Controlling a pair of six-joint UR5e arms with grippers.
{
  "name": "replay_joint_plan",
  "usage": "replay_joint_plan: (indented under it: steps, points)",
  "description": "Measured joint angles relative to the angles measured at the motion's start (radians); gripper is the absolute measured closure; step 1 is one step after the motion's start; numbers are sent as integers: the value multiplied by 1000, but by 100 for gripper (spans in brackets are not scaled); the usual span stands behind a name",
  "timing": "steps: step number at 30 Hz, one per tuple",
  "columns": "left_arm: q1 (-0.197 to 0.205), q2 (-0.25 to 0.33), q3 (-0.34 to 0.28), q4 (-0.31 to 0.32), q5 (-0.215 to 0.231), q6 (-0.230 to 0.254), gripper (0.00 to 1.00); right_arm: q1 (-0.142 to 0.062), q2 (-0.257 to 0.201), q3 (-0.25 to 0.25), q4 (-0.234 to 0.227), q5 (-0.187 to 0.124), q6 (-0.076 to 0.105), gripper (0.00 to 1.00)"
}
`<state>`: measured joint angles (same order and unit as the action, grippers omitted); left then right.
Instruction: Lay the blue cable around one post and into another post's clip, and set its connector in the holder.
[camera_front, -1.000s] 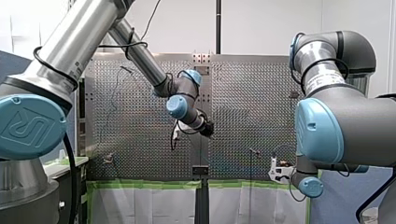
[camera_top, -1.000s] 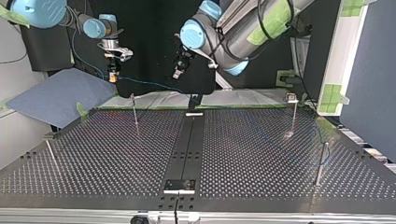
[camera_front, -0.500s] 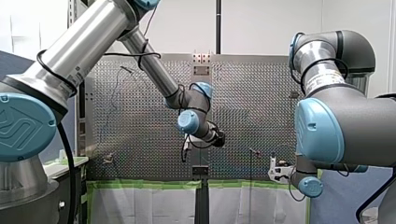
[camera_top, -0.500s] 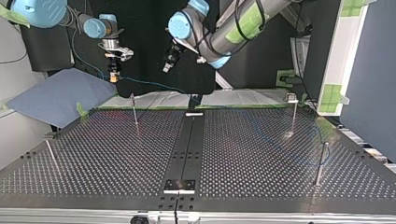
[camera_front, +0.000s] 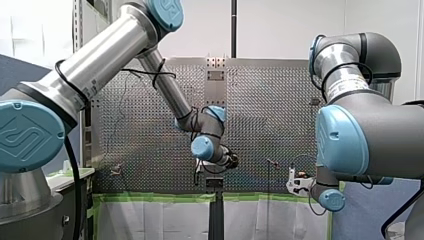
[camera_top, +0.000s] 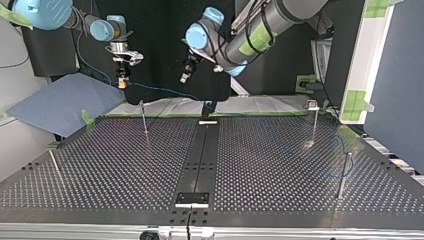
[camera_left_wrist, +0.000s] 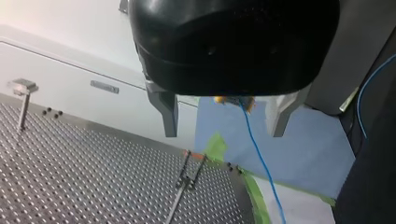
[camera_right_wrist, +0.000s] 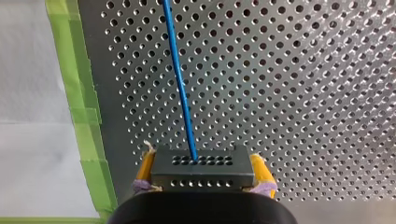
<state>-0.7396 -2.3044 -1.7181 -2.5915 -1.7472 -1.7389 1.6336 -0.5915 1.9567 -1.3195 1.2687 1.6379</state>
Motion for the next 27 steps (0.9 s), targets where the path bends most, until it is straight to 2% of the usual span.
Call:
replay_joint_plan:
  steps: [17, 27]
  points:
    - [21, -144, 4, 144, 3, 6, 7, 6, 0, -1, -4, 0, 2, 100]
    - [39, -206, 37, 230, -8, 8, 7, 7, 0, -5, -4, -1, 6, 100]
